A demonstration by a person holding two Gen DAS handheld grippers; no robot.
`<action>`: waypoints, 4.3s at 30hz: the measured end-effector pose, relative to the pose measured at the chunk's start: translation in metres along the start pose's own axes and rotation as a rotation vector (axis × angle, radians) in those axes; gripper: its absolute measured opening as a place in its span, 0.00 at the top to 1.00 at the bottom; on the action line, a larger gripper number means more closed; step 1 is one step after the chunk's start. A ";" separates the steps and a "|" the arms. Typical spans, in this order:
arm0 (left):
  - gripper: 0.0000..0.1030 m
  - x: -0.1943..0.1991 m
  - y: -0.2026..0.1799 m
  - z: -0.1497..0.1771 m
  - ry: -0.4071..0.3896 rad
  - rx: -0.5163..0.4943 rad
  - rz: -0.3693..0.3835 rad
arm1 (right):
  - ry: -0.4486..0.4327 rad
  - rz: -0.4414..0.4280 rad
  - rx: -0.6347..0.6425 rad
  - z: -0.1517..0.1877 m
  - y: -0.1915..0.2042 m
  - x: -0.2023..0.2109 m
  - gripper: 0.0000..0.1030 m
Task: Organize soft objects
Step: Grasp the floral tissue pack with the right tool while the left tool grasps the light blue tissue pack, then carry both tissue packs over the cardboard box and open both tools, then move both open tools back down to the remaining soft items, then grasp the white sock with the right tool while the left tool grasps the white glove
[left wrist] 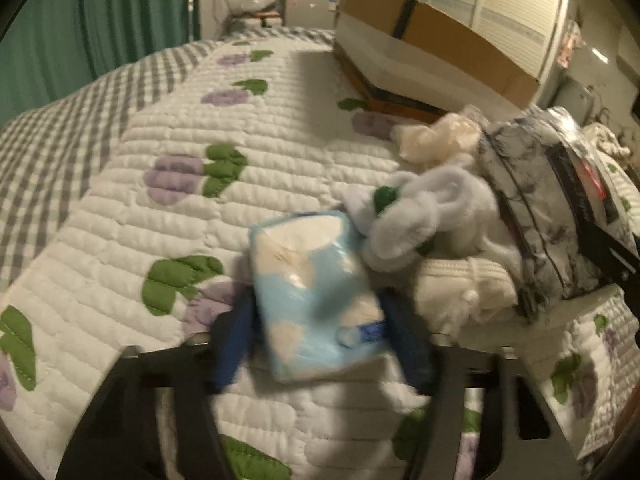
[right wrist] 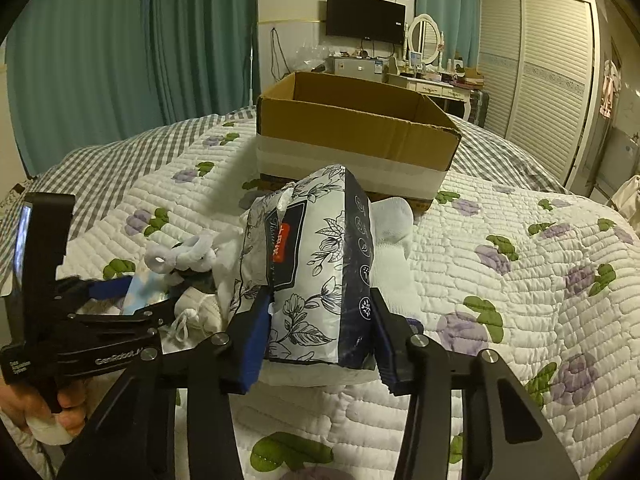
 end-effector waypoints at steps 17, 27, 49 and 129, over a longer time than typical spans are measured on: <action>0.56 0.103 -0.007 0.009 -0.144 -0.026 0.059 | -0.126 0.044 0.022 -0.006 0.002 0.088 0.60; 0.58 0.154 -0.025 -0.050 -0.299 -0.058 0.128 | -0.221 0.014 -0.022 -0.040 -0.021 0.126 0.60; 0.58 0.018 -0.101 -0.238 -0.338 -0.128 0.131 | -0.186 -0.023 -0.044 -0.207 -0.120 -0.039 0.60; 0.77 0.041 -0.067 0.005 -0.076 -0.189 0.231 | 0.079 -0.057 -0.093 0.004 -0.044 -0.011 0.82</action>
Point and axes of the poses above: each gripper's, at about its wrist camera, not at the fingertips, and x roughly against the way its jaws point, y to its left, z to its underside, the point moved 1 cm from there along -x, roughly the way its jaws point, and after that the axes turned 4 degrees about -z, right-handed, at the moved point
